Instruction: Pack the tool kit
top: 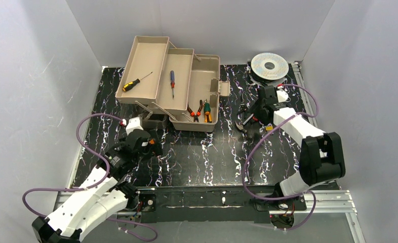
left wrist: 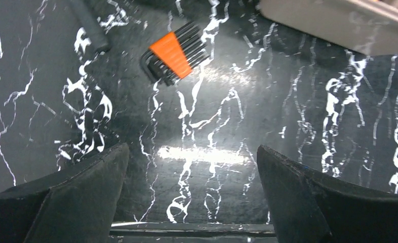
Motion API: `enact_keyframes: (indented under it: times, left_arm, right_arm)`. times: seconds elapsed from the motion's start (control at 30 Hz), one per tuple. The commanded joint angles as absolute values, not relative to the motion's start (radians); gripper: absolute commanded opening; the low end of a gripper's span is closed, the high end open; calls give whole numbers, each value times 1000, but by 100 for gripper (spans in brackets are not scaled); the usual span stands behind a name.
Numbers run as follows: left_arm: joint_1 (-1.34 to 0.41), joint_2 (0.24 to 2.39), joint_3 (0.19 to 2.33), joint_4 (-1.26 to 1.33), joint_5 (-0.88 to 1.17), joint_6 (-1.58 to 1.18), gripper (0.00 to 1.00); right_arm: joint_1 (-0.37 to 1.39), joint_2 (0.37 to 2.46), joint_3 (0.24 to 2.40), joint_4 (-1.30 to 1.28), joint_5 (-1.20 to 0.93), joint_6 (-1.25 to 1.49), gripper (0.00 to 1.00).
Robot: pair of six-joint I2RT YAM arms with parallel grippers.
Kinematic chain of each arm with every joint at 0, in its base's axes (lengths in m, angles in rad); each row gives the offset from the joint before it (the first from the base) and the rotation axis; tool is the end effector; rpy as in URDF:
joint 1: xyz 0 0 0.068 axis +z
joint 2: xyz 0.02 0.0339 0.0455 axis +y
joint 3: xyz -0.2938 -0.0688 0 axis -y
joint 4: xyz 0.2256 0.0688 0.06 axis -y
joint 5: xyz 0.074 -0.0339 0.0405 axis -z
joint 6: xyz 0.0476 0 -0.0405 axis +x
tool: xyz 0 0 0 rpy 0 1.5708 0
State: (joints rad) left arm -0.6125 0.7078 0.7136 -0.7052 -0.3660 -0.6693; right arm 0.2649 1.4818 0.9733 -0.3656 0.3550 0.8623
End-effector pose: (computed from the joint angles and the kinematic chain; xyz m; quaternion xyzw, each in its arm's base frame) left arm 0.1020 -0.0508 0.2896 -0.1021 0.8889 -0.1159 0.4313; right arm 0.2903 0.0616 0.2577 0.3299 0.8665 0.0392 0.3727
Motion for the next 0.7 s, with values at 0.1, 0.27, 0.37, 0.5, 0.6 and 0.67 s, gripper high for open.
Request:
enact_keyframes:
  times: [0.1,0.27,0.37,0.5,0.6,0.67]
  left_arm:
    - [-614,577,588,-685,-449,-764,98]
    - [-614,563,565,-642,-416,-728,98]
    - [-614,575,567,-631,-402,-697,98]
    - [-614,581,536,-588,-371,-670,98]
    - [-614,577,504,-525,-316,-652,98]
    - [-614,574,485,-496,-290,-634,98]
  right_arm:
    - [269,1639,1150,-407,298,962,60]
    - [282,1735,1187,-416,306,998,56]
    - [288,1778,1198,-435,333,1013,55]
    - [288,1831,1209,-421,334,1020,50]
    - [288,1883,1254,-452,308,1012,42]
    - [288,1896,1274,-477,302,1010,24]
